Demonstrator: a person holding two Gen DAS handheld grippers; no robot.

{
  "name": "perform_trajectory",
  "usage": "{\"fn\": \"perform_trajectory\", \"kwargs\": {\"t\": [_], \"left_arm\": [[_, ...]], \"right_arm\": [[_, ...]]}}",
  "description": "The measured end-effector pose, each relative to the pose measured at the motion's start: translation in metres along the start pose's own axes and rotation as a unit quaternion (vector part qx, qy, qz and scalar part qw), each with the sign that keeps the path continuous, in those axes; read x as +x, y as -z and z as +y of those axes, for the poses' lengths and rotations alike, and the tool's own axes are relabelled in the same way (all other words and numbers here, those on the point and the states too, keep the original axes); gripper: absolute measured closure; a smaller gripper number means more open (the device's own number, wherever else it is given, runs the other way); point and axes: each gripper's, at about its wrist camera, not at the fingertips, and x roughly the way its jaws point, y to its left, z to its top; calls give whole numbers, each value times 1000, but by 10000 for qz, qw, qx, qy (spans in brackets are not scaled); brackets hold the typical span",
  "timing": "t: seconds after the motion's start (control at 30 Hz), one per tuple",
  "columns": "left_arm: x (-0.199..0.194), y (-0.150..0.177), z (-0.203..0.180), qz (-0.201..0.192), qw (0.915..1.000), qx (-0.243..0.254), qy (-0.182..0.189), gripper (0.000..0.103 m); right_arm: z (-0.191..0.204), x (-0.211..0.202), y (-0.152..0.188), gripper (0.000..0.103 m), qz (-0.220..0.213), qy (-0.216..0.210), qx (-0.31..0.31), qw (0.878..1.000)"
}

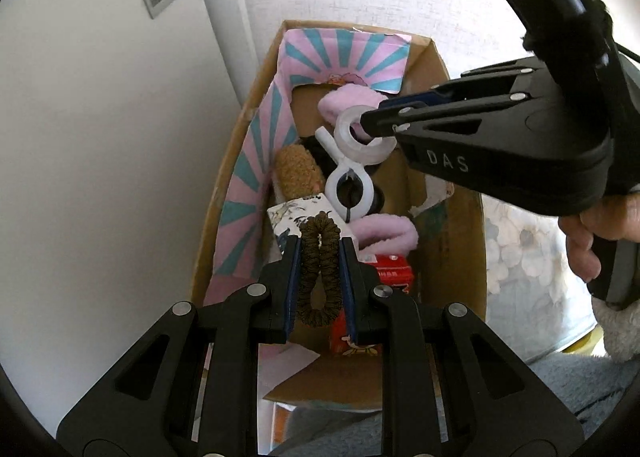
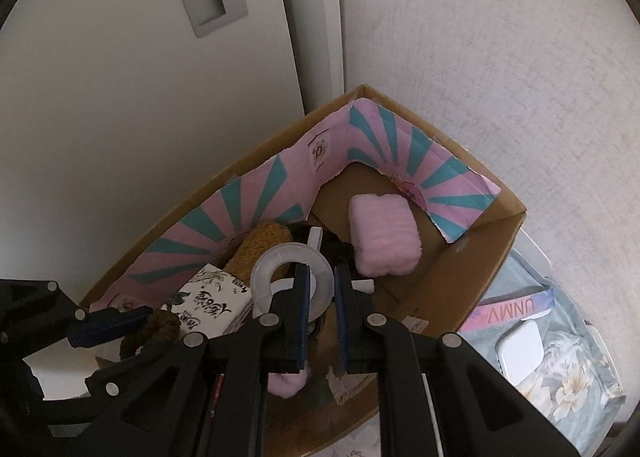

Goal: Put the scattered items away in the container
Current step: 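Open both tools to drop hair tie and tape roll into the box, then move both tools back over the table toward the white case and UNMV box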

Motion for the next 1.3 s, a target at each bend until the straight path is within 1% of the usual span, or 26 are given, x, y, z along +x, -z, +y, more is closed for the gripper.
{"fn": "perform_trajectory", "kwargs": {"t": [0.1, 0.13, 0.17, 0.2, 0.23, 0.27, 0.3, 0.33, 0.37, 0.43, 0.53, 0.63, 0.73, 0.83, 0.93, 1.03, 1.17, 1.3], "left_arm": [[6, -1, 0, 57, 10000, 5, 26, 86], [7, -2, 1, 97, 9999, -35, 12, 81], [9, -2, 3, 168, 9998, -99, 62, 62], [11, -4, 5, 227, 9995, -166, 135, 30], [11, -5, 7, 225, 9993, -243, 191, 16], [7, -5, 10, 112, 9992, -303, 228, 3], [2, -6, 11, -16, 9991, -340, 258, 3], [-4, -8, 13, -107, 9989, -363, 281, 3], [-6, -11, 15, -156, 9988, -365, 272, 3], [-11, -15, 18, -248, 9989, -344, 197, 3], [-12, -17, 20, -249, 9991, -318, 142, 3], [-17, -17, 23, -266, 9989, -373, 103, 3], [-22, -16, 29, -309, 9982, -480, 172, 3], [-25, -15, 30, -313, 9981, -507, 170, 3], [-23, -12, 24, -257, 9989, -384, 15, 3], [-24, -11, 17, -286, 9992, -278, -31, 3], [-29, -11, 6, -364, 9992, -131, 23, 3], [-35, -12, -9, -462, 9989, 90, -2, 3]], "right_arm": [[0, 3, 0, 92, 43, 23, -13, 10000], [0, 3, 0, 92, 56, 22, 3, 10000], [-2, 3, 1, 92, 71, -5, 49, 10000], [-4, 4, 0, 92, 96, -82, 104, 9999], [-7, 5, 0, 88, 129, -171, 193, 9996], [-9, 5, 0, 78, 138, -189, 244, 9994], [-11, 3, 0, 69, 122, -163, 305, 9993], [-13, 0, 0, 51, 54, -110, 345, 9993], [-16, -6, 0, 39, -84, -50, 391, 9992], [-21, -18, 0, 34, -321, -73, 488, 9983], [-31, -31, 1, 33, -533, -159, 731, 9958], [-37, -36, 1, 33, -593, -164, 842, 9946], [-41, -40, 7, 33, -631, -101, 921, 9937], [-44, -43, 14, 33, -654, -152, 1039, 9923], [-44, -38, 21, 33, -528, -188, 1101, 9923], [-39, -34, 31, 33, -437, -143, 1059, 9933], [-34, -39, 42, 33, -490, -84, 1015, 9936], [-37, -45, 47, 33, -598, -62, 1125, 9918]]}}
